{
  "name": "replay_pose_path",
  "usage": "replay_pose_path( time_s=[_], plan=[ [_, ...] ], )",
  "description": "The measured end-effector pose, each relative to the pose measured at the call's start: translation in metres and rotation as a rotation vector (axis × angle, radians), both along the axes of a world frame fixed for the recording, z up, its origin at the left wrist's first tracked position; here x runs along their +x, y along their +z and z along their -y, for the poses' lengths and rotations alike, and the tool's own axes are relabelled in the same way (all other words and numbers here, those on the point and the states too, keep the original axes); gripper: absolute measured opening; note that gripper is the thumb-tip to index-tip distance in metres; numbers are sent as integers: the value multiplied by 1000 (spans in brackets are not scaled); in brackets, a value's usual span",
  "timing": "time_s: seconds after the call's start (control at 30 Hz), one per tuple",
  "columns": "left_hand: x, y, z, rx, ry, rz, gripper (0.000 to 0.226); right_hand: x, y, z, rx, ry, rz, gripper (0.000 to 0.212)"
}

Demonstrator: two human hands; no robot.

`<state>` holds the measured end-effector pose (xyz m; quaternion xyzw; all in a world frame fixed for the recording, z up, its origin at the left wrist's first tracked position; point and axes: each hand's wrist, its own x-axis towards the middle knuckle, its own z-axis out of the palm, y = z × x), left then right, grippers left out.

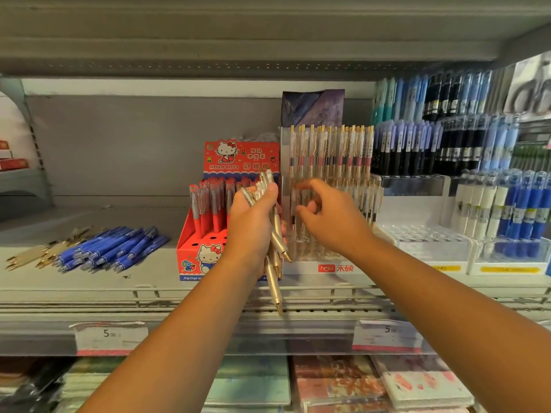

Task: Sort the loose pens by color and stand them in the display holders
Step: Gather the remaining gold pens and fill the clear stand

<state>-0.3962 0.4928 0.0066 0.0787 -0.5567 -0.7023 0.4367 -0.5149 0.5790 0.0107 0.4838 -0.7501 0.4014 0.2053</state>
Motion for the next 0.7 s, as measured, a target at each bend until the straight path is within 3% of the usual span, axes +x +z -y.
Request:
replay_pose_path(
  time_s=[0.13,0.27,0.4,0.53,0.7],
  plan=[
    [-2,-1,1,-25,16,30,13,11,6,-2,-17,-33,-29,40],
    [-4,-3,3,-46,13,58,17,31,22,1,-151,183,339,14],
    [-4,-3,2,-94,-15,68,26,39,31,2,-200,309,590,9],
    [-4,-4,2,-146,-47,93,18,37,32,-4,-271,445,946,6],
    [-4,-5,-1,-189,-60,118,12,30,31,-13,-282,457,1007,11]
  ],
)
